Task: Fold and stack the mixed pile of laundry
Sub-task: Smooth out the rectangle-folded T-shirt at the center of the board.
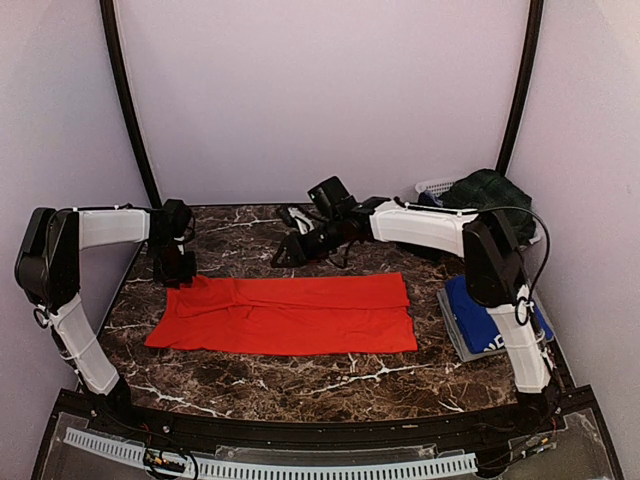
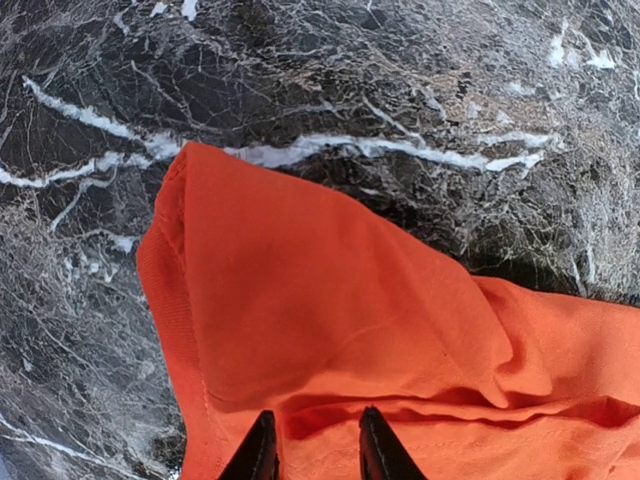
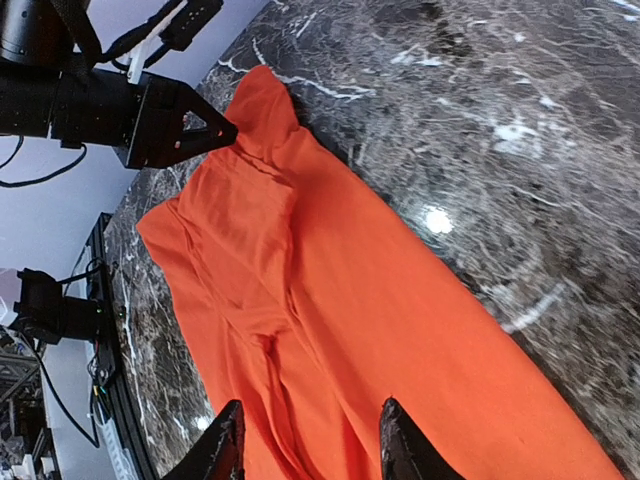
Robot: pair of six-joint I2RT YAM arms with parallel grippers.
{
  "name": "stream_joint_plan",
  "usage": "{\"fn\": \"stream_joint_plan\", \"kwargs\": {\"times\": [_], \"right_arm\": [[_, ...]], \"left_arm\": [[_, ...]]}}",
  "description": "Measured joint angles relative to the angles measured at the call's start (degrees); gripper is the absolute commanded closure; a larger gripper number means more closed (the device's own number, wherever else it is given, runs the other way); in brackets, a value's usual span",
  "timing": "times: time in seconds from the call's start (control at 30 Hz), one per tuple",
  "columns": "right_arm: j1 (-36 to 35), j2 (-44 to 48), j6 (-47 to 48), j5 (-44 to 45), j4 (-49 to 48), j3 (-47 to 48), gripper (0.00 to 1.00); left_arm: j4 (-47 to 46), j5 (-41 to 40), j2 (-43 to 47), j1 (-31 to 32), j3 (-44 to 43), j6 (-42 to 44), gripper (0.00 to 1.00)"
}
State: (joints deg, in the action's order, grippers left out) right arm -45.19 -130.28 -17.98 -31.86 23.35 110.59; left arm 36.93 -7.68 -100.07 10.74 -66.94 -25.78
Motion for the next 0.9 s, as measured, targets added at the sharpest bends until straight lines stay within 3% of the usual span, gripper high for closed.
{"fn": "stream_joint_plan", "kwargs": {"times": [0.13, 0.43, 0.63, 0.9], "right_arm": [[-2.89, -7.28, -2.47, -1.25, -0.94, 8.94, 0.56], [-4.87, -19.39, -9.92, -4.79, -5.33, 22.16, 0.52], [-5.09, -26.93, -14.1, -6.16, -7.91, 30.69, 0.52], [-5.14, -32.81, -18.8, -7.65, -11.47, 36.81, 0.59]], "left_arm": [[-0.13, 0.31, -0.39, -0.15, 0.02, -0.04, 0.81], [-0.52, 0.83, -1.53, -0.35, 0.76, -0.13, 0.86], [-1.07, 1.16, -1.53, -0.35, 1.77, -0.28, 0.97], [-1.38, 1.57, -1.25, -0.35, 2.49, -0.37, 1.0]]}}
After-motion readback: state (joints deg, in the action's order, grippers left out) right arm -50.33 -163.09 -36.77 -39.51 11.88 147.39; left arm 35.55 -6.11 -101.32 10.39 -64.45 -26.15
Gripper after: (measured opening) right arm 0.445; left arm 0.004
